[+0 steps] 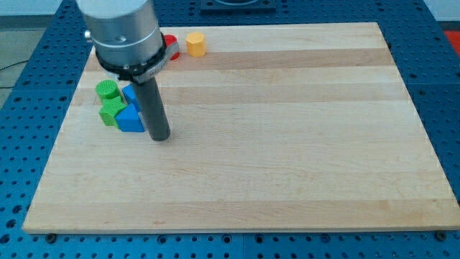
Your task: Push the green star towards the center right of the board
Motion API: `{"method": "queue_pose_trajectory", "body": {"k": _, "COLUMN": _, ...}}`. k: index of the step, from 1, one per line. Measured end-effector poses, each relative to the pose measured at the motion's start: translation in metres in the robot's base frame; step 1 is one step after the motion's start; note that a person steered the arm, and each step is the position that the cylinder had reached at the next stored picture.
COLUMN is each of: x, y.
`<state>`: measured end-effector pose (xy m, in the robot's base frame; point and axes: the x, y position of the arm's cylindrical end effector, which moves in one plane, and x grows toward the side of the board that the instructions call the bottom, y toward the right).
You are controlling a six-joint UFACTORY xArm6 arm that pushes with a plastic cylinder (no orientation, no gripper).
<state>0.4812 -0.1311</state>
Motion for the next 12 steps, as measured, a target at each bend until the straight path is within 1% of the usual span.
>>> {"method": "queue_pose_trajectory", "body": {"k": 2, "x": -0.019, "y": -0.068}}
{"method": "queue_pose_trajectory", "body": {"k": 3, "x": -0.025, "y": -0.067}}
{"method": "queue_pose_trajectory", "body": {"k": 5, "x": 0.001, "y": -0.009}}
{"method": "queue_pose_trajectory", "body": {"k": 6, "x": 0.001, "y": -0.002}}
{"method": "queue_pose_trajectory", "body": {"k": 8, "x": 0.010, "y": -0.049}}
{"method": "queue_pose_trajectory", "body": {"k": 9, "x": 0.010, "y": -0.061}}
{"method": "queue_pose_trajectory", "body": {"k": 10, "x": -0.001, "y": -0.126}}
{"method": "queue_pose_trajectory", "body": {"k": 11, "x": -0.008, "y": -0.173}}
{"method": "queue_pose_trajectory", "body": {"k": 12, "x": -0.033, "y": -0.141}}
